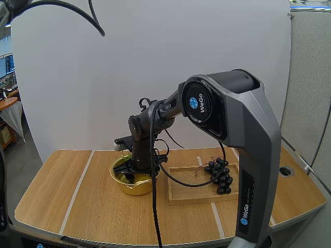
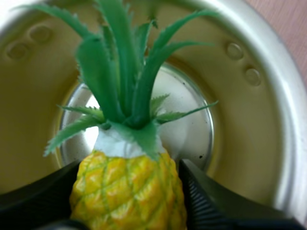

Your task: Open the pot, put the pineapple inside, and close it

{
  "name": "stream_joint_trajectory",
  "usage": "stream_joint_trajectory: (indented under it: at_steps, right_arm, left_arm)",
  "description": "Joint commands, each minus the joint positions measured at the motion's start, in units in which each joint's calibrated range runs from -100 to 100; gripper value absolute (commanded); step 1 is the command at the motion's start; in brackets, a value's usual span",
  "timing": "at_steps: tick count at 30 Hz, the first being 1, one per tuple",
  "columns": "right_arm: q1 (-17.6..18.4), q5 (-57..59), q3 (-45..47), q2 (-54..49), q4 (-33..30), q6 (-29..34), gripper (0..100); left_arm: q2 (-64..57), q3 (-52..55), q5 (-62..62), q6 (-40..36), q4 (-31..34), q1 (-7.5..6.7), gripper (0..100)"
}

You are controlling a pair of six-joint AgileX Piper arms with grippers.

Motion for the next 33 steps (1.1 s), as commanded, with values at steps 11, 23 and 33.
stream_joint_trajectory:
  at_steps: [11, 23, 33]
  right_arm:
    - [0.0, 3.6, -0.4, -12.0, -0.8, -0.3, 100]
    - [0.0, 13.9, 0.0, -36.8, -1.2, -0.3, 100]
    - [0.0, 17.9, 10.2, -56.1, -7.8, 1.2, 100]
  left_arm:
    - [-0.5, -0.5, -2.4, -0.6, 0.0, -0.18, 0]
    - [-0.5, -0.5, -2.4, -0.6, 0.0, -0.18, 0]
    - [-0.5, -0.5, -2.4, -0.6, 0.0, -0.18, 0]
